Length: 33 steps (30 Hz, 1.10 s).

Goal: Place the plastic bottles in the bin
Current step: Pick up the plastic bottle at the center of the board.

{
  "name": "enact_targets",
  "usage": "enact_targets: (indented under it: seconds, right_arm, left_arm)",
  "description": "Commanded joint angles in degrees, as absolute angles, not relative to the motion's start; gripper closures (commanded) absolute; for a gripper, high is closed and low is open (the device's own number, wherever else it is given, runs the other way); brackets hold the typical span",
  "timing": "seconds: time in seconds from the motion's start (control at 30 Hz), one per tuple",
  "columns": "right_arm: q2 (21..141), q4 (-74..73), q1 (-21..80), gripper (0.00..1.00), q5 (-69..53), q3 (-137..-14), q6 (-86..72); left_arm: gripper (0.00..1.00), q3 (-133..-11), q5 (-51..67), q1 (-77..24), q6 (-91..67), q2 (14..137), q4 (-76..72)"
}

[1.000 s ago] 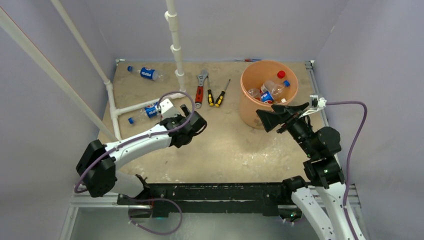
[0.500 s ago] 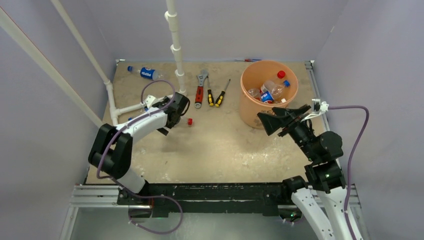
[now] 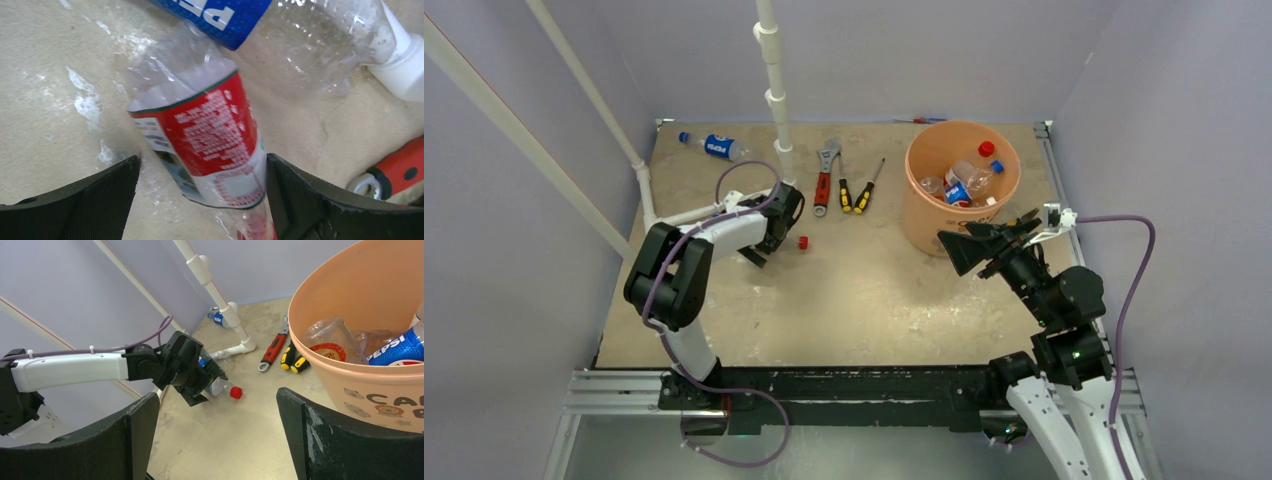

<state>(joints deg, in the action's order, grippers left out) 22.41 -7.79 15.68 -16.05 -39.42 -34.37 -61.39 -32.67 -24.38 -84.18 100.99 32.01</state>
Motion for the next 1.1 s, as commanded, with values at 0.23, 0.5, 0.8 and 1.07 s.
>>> enact_targets:
  seconds: [0.23, 0.5, 0.8, 1.07]
  right_arm:
    - [21.7, -5.9, 15.7, 0.1, -18.6, -39.3, -36.2]
    - [20.8, -1.4, 15.7, 0.12, -24.2, -37.6, -38.7]
    - [21.4, 6.1, 15.7, 0.12, -33.7, -38.0, -40.5]
    - [27.8, 6.9, 15.8, 0.14, -42.3, -40.4, -41.5]
  left_arm:
    - [0.28, -56.3, -28.5, -23.8, -78.3, 99.7, 24.8]
    - [0.56, -51.3, -21.7, -23.9, -73.8, 91.9, 19.2]
    - [0.76, -43.5, -13.1, -25.6, -71.0, 77.2, 13.5]
    - [0.77, -39.6, -10.2, -36.7, -62.6, 64.9, 3.8]
